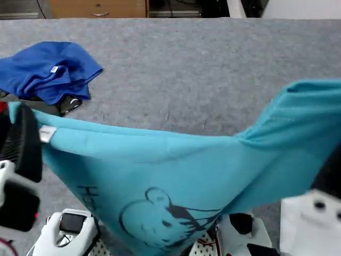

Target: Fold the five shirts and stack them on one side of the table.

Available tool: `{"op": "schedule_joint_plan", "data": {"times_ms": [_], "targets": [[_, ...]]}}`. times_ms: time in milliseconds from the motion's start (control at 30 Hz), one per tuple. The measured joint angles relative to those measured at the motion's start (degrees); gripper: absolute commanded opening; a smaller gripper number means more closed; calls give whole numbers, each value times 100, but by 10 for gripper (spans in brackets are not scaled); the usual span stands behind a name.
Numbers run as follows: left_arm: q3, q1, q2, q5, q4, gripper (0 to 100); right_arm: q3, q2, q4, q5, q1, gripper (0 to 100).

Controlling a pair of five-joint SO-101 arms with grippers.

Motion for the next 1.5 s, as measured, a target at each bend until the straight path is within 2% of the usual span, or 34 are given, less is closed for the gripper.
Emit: {"op": "schedule_joint_plan", "data": {"times_ms": [200, 400, 567, 767, 900, 967, 1167, 1333, 1500], "targets": [[1758, 0, -580, 0, -237, 18, 1503, -9, -70, 185, 0, 5], [3921, 0, -580, 0, -1512, 18, 3288, 9, -519, 193, 0, 5], [6013, -44, -527, 0, -3596, 18, 4914, 44, -1319, 202, -105, 5], [8088, -519, -352, 0, -6954, 18, 6831, 44, -2593, 334, -475, 4], [8835, -607, 255, 0, -9064, 18, 8097, 53, -3903, 334, -510, 4], [8835, -615, 668, 0, -9653, 18, 8633, 53, -4615, 334, -510, 4], [8079, -826, 1969, 0, -9952, 18, 9407, 62, -6382, 334, -519, 4], [6980, -932, 2127, 0, -9811, 18, 9222, 62, -6602, 334, -519, 4], [6338, -932, 2092, 0, -8914, 18, 8835, 62, -6620, 334, -519, 4]]}}
